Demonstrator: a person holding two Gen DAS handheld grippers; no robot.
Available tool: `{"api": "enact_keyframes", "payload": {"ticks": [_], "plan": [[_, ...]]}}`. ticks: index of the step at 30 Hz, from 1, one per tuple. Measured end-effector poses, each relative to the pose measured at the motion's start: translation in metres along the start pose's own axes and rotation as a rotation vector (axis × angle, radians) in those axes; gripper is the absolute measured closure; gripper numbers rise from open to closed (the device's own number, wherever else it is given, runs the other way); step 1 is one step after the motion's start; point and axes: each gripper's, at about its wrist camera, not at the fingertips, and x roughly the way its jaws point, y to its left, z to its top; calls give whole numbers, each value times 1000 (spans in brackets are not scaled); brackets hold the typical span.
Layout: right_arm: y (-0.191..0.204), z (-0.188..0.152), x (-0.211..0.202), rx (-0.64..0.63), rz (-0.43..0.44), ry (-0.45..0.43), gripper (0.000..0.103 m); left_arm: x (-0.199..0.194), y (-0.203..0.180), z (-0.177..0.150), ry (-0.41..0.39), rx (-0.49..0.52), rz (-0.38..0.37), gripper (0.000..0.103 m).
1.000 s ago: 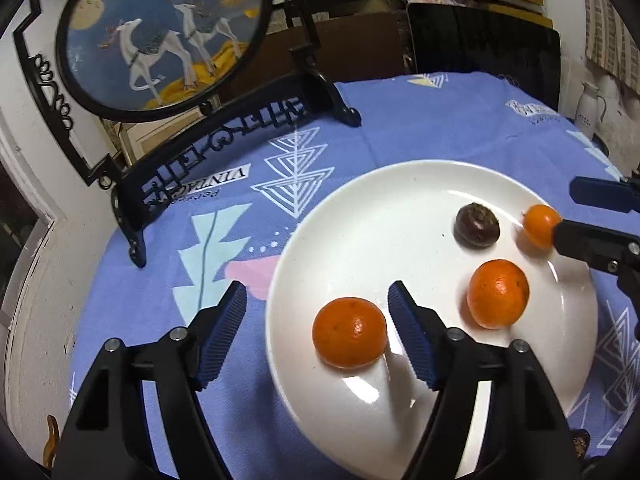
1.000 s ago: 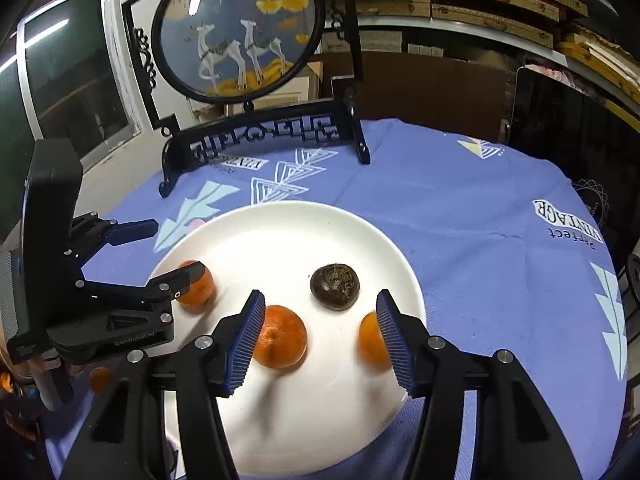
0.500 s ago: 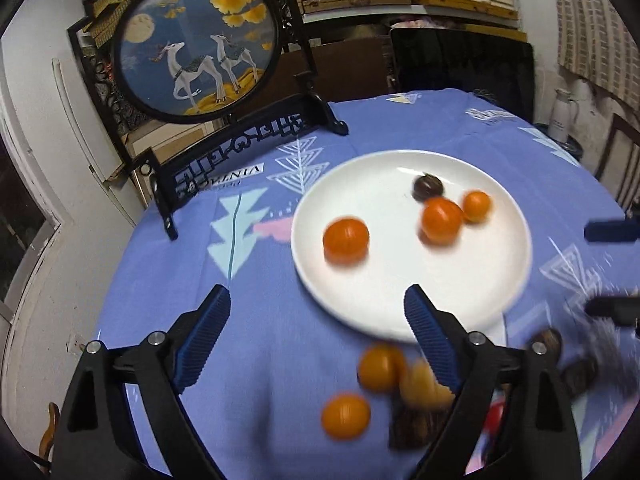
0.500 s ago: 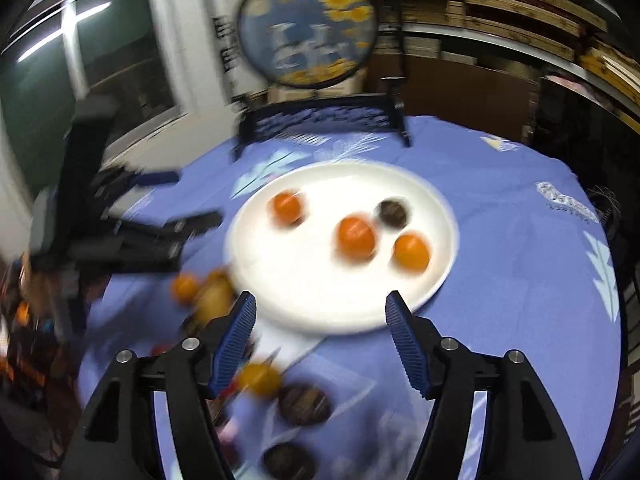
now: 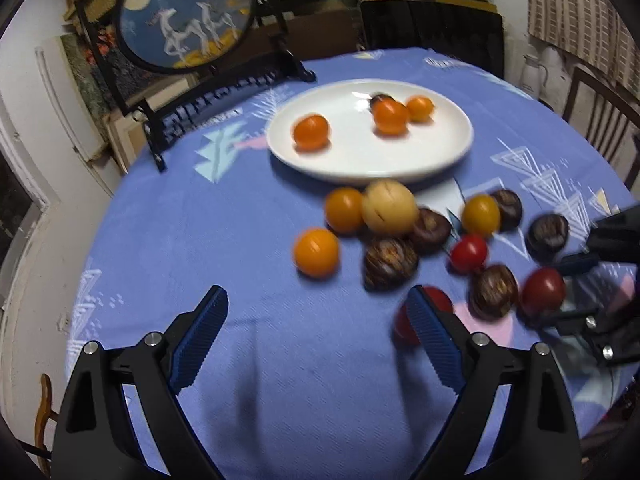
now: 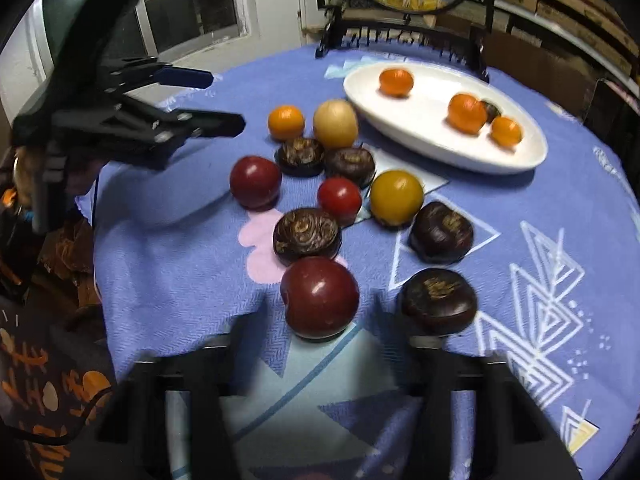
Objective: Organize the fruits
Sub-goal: 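Grasp a red tomato with the left tool while the right grasps another red tomato, then place the red tomato on the plate with the left tool while the right places its tomato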
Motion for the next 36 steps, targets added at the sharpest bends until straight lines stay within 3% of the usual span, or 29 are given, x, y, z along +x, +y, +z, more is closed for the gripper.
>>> {"api": "enact_keyframes", "payload": {"ticks": [11, 12, 14, 15, 25, 36], "plan": [[-15, -11, -20, 55, -15, -32, 65, 28, -41, -1, 47, 53, -74, 16], [-15, -13, -20, 57, -14, -31, 65, 31, -43, -1, 52, 53, -77, 20], [-15, -13, -20, 58, -13, -31, 65, 36, -42, -1, 89, 44, -123, 60], [-15, -13, -21, 57, -12, -33, 65, 37, -41, -1, 103, 32, -150, 65], [-18, -6, -28, 52, -10, -62, 65, 9, -23, 12, 39, 8, -115, 65], [-42, 70, -94, 23, -93, -311, 65, -24, -9, 105, -178, -15, 28, 65]]}}
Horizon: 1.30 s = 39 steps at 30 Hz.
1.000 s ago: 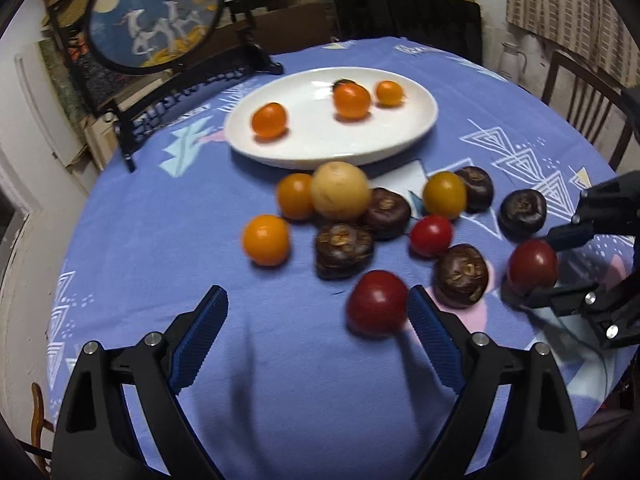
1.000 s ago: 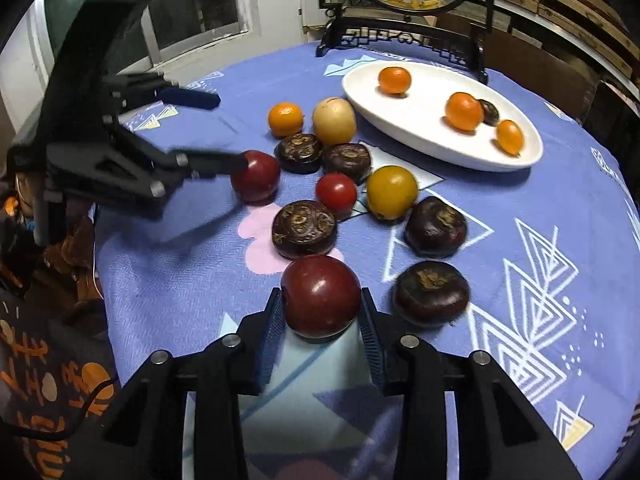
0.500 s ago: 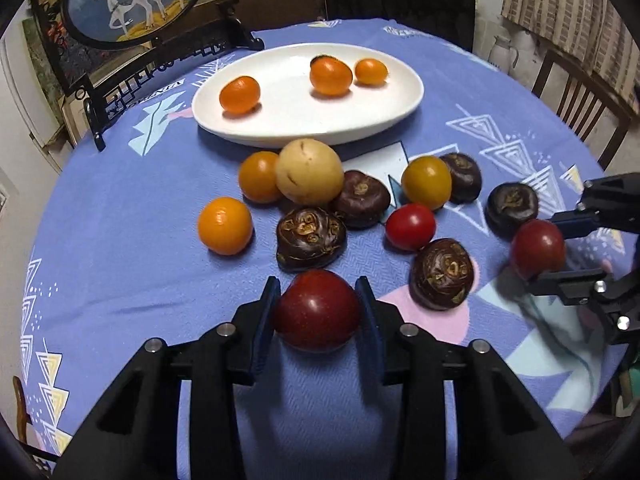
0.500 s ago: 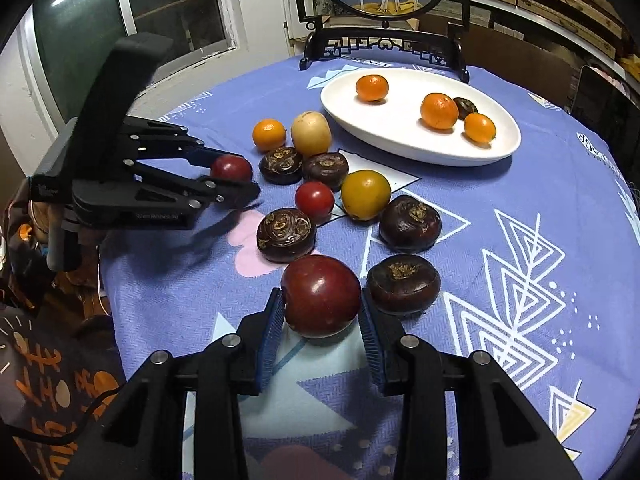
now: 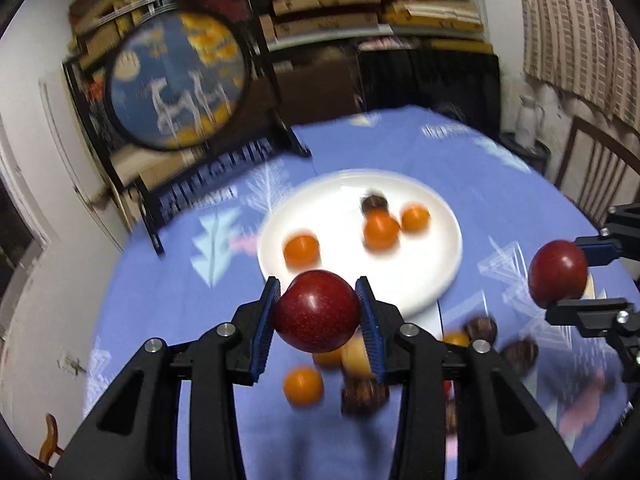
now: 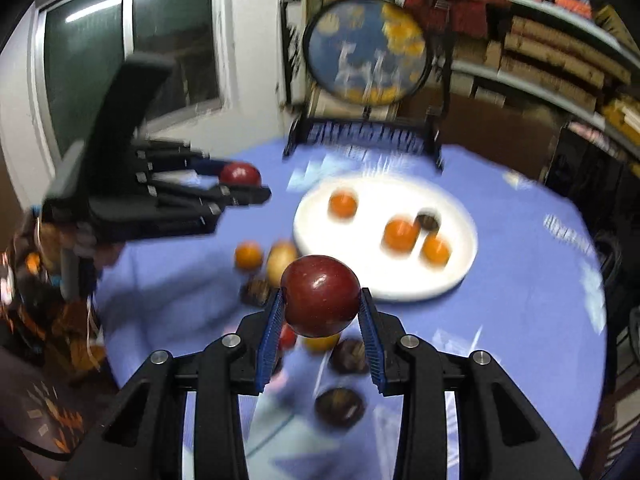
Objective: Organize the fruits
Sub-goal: 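Place the red tomato on the plate with the left tool while the right places its tomato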
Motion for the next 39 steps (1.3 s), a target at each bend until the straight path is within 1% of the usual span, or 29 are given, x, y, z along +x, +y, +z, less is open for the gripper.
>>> {"api": "enact_keyframes", "payload": {"ticks": [4, 6, 8, 12, 15, 21, 27, 34, 39], "plan": [[-19, 29, 0, 31, -21, -70, 65, 8, -3, 24, -49, -20, 43, 65], [-29, 40, 5, 47, -25, -87, 65, 15, -5, 30, -52, -32, 54, 65], [-35, 47, 10, 60, -26, -91, 65, 27, -5, 33, -35, -49, 46, 65], [-50, 58, 34, 82, -26, -75, 65, 50, -6, 34, 5, -62, 47, 65], [-54, 61, 51, 88, -26, -60, 65, 67, -4, 35, 30, -66, 46, 65], [-67, 66, 84, 109, -26, -19, 65, 100, 0, 36, 83, -55, 67, 65], [-81, 70, 115, 136, -26, 18, 65, 126, 3, 35, 134, -48, 77, 65], [-94, 69, 142, 173, -18, 42, 65, 141, 7, 33, 151, -55, 60, 65], [-100, 69, 156, 197, -14, 50, 65, 145, 14, 33, 146, -112, 20, 65]]}}
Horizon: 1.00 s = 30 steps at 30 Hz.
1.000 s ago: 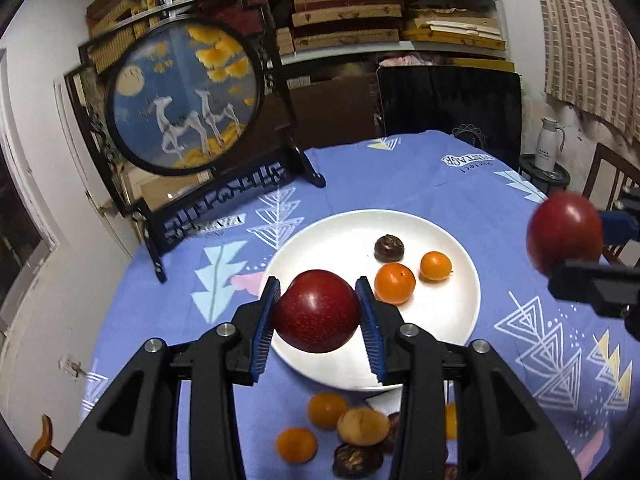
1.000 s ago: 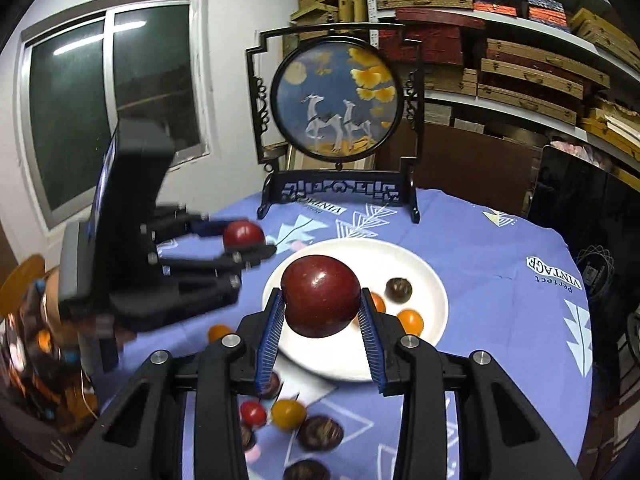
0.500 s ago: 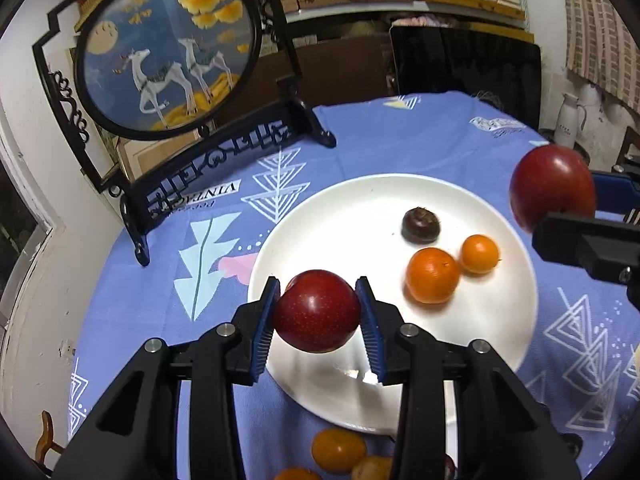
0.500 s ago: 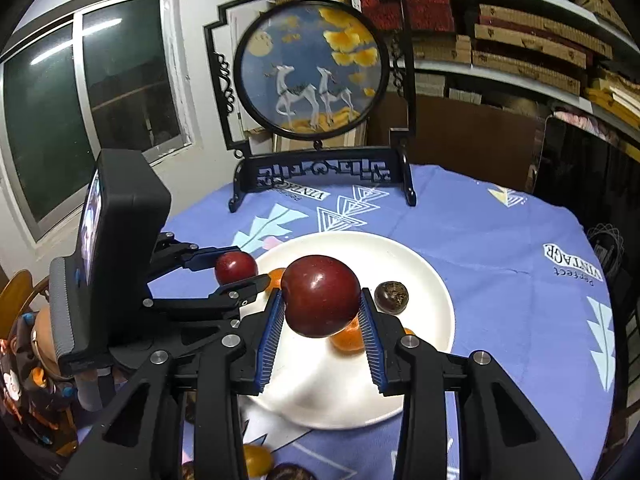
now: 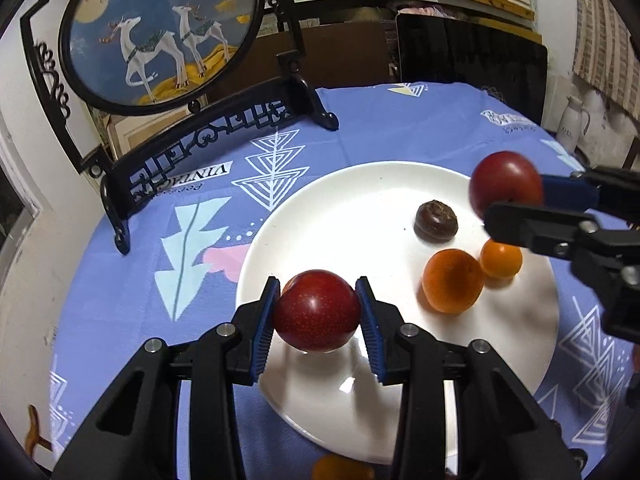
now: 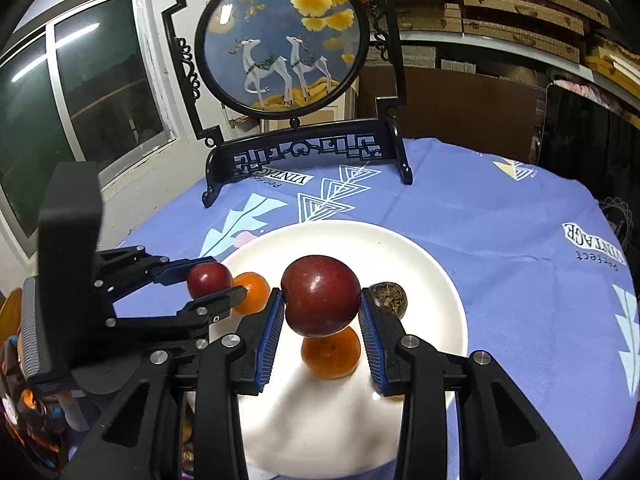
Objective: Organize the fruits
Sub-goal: 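Place the red tomato on the plate with the left tool while the right places its tomato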
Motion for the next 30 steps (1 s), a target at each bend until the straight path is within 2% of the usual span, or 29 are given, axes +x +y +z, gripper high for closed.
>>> {"api": "enact_keyframes", "payload": {"ticks": [3, 6, 12, 13, 15, 19, 21, 22, 23, 29, 30], "plan": [[-2, -1, 6, 21, 9, -2, 65, 6, -2, -3, 10, -18, -23, 65], [-2, 2, 15, 35, 16, 4, 65, 13, -7, -4, 20, 9, -15, 65], [0, 8, 39, 31, -15, 36, 63, 15, -8, -5, 22, 23, -21, 63], [-1, 9, 40, 37, -13, 34, 60, 16, -8, -5, 22, 27, -21, 62], [-4, 10, 38, 56, -16, 21, 60, 16, -7, -5, 19, 25, -12, 50], [-8, 7, 17, 60, -25, -4, 57, 9, 0, -3, 6, -8, -32, 48], [-7, 3, 1, 51, -36, -13, 53, 5, 2, -2, 5, -19, -51, 37], [-7, 1, -6, 48, -40, -16, 46, 0, 2, -2, -4, -20, -47, 32], [-7, -1, -14, 44, -47, -22, 44, -6, 3, -3, -19, -23, -37, 24], [9, -31, -78, -20, -61, -32, 43, -50, 12, -20, -73, -23, -5, 23], [13, -42, -87, -31, -57, -21, 38, -58, 13, -24, -78, -21, -3, 23]]}}
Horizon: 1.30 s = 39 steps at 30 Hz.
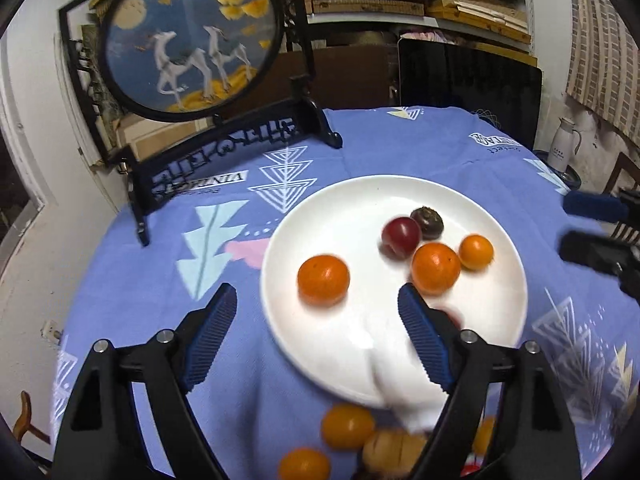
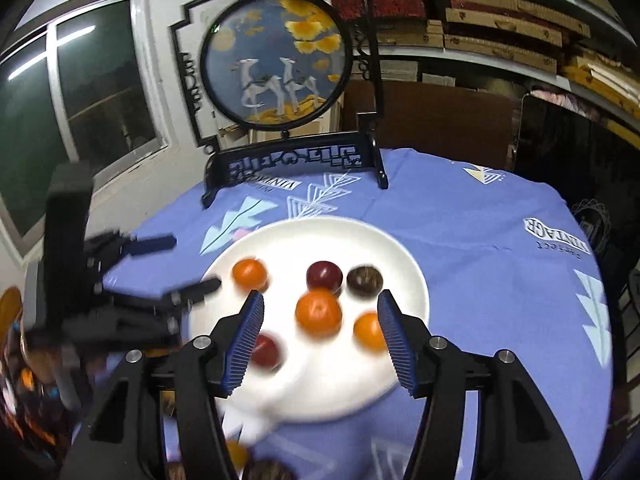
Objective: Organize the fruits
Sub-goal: 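Place the red tomato on the plate with the left tool while the right places its tomato, then grasp a water chestnut with the left tool while the right grasps another chestnut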
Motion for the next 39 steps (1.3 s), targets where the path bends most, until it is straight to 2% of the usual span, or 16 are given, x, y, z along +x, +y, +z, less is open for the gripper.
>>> {"api": "enact_keyframes", "payload": {"ticks": [1, 2, 6, 11, 14, 15, 16, 17, 18, 21, 25, 32, 34, 35, 36, 39], "plan": [[3, -7, -6, -9, -3, 12, 30, -10, 2, -5, -5, -1, 1, 23], [9, -22, -15, -31, -9, 28, 29, -17, 4, -11, -5, -2, 0, 23], [26, -70, -33, -112, -7, 113, 29, -48, 7, -37, -1, 15, 2, 22], [40, -122, -23, -152, 9, 234, 29, -65, 1, -69, 35, 26, -11, 21], [40, -132, -10, -115, 27, 268, 29, -70, -12, -85, 58, 52, -35, 21], [39, -134, -5, -98, 34, 282, 33, -72, -20, -91, 66, 71, -45, 21], [40, -136, 0, -97, 41, 295, 47, -73, -25, -96, 72, 84, -54, 21], [42, -138, 2, -105, 57, 308, 57, -74, -32, -101, 79, 102, -66, 21], [43, -138, 1, -115, 58, 309, 61, -75, -39, -106, 84, 120, -74, 21], [46, -141, -9, -149, 41, 293, 61, -76, -59, -119, 105, 166, -104, 21], [31, -141, -27, -99, 27, 251, 61, -66, -82, -132, 134, 212, -131, 21], [26, -149, -33, -75, 36, 245, 61, -40, -89, -136, 197, 188, -147, 22], [29, -151, -32, -78, 42, 243, 61, -38, -91, -138, 212, 195, -175, 44], [31, -151, -32, -81, 44, 241, 61, -38, -91, -139, 227, 191, -207, 63], [31, -150, -32, -80, 45, 237, 61, -38, -90, -139, 238, 179, -221, 63], [34, -146, -33, -85, 47, 226, 61, -43, -86, -136, 219, 180, -194, 64]]}}
